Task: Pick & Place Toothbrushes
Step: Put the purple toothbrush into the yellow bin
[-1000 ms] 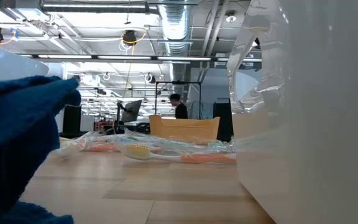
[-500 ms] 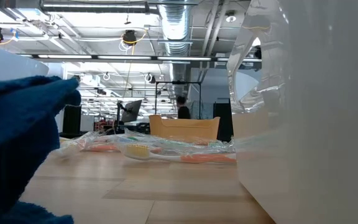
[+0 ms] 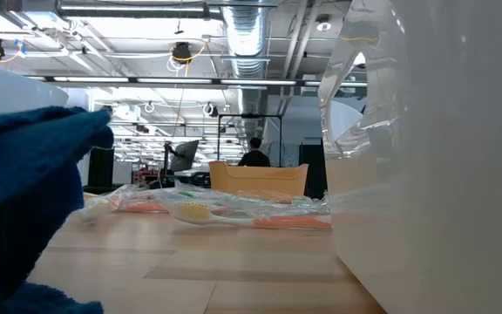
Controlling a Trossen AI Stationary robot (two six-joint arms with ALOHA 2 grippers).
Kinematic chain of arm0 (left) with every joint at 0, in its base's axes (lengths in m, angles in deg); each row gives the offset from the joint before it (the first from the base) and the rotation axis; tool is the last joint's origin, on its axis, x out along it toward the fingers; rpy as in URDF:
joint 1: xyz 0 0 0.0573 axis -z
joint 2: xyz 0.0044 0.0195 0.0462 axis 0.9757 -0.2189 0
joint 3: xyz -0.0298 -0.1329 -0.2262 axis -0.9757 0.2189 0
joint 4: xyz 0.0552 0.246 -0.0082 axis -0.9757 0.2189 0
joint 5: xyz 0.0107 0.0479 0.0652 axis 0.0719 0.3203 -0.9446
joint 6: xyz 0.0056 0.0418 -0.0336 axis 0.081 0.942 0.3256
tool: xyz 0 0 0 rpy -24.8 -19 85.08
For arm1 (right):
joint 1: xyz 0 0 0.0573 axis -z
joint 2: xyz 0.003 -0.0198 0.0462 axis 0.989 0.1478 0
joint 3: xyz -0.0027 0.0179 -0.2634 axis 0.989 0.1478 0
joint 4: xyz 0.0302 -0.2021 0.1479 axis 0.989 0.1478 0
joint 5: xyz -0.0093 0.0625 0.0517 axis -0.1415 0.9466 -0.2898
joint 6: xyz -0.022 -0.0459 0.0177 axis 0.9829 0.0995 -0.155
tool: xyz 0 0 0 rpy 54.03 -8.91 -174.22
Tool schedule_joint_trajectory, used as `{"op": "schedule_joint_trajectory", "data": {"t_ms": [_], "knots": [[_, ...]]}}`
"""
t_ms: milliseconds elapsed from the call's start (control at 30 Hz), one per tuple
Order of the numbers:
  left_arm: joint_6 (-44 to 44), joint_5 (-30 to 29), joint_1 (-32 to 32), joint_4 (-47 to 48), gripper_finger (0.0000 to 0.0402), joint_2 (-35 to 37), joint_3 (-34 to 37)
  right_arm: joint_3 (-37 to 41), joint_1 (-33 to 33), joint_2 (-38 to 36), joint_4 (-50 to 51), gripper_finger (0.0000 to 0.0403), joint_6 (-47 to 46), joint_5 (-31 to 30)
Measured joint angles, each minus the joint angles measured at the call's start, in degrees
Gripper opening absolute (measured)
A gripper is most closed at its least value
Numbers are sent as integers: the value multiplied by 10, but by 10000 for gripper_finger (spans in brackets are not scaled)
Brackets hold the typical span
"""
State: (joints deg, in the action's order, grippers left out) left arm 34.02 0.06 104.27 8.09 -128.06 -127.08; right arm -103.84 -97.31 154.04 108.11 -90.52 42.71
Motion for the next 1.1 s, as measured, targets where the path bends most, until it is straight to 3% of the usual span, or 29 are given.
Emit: {"op": "schedule_joint_trajectory", "data": {"t_ms": [300,633,1100], "knots": [[0,0,-4,0,5,0,0,-1,61,-2,22,0,14,-25],[0,0,-4,1,5,0,0,-1,49,-2,92,0,-33,-23],[0,0,-4,1,5,0,0,-1,52,-2,83,0,-52,7]]}}
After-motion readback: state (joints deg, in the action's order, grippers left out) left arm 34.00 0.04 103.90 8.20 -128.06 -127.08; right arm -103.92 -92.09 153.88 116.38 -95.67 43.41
